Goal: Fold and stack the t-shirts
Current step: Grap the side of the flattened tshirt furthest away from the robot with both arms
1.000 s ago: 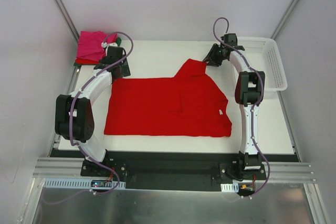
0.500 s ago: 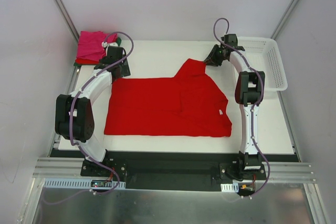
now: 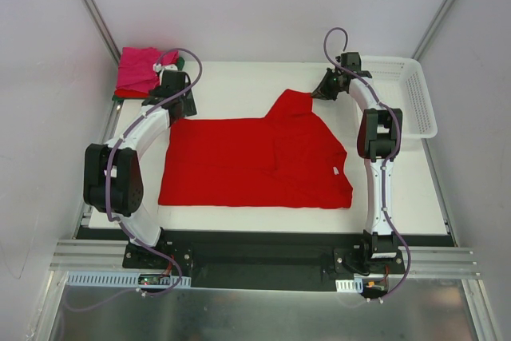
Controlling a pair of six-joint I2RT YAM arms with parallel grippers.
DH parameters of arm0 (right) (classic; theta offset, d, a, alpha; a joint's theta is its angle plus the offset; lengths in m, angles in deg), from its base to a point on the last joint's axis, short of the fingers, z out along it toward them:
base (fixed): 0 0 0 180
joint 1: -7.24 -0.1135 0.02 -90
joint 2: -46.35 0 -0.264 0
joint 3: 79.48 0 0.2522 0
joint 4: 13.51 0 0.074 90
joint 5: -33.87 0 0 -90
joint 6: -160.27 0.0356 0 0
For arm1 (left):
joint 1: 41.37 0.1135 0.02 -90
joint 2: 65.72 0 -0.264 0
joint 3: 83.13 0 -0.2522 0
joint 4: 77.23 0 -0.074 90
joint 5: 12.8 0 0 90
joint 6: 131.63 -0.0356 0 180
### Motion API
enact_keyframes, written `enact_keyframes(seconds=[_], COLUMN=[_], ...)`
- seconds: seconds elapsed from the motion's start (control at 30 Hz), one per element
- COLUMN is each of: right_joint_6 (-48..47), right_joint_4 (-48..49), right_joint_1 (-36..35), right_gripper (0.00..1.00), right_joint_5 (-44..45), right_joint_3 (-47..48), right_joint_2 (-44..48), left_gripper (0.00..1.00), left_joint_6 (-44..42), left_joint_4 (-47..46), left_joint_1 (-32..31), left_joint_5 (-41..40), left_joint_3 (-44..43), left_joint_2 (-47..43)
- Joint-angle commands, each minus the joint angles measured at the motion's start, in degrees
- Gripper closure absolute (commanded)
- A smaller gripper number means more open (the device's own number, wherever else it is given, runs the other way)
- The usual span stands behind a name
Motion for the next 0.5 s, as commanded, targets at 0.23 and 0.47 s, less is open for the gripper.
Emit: enact_keyframes(seconds=[0.23, 0.47], right_joint_6=[0.2, 0.2], right_joint_4=[-0.1, 0.1], right_joint_1=[0.6, 0.8], right_gripper=[0.99, 0.98], right_joint_5=[-2.2, -2.8], right_joint_3=[-0.9, -1.5], right_joint_2=[-0.3, 0.1], left_gripper=[0.19, 0.15], left_joint_6=[-5.6, -9.3], left_joint_4=[0.1, 3.6], left_joint_1=[4.0, 5.2], left_joint_5=[-2.0, 0.7], left_joint_3=[-3.6, -10.0], left_joint_2=[2.3, 9.7])
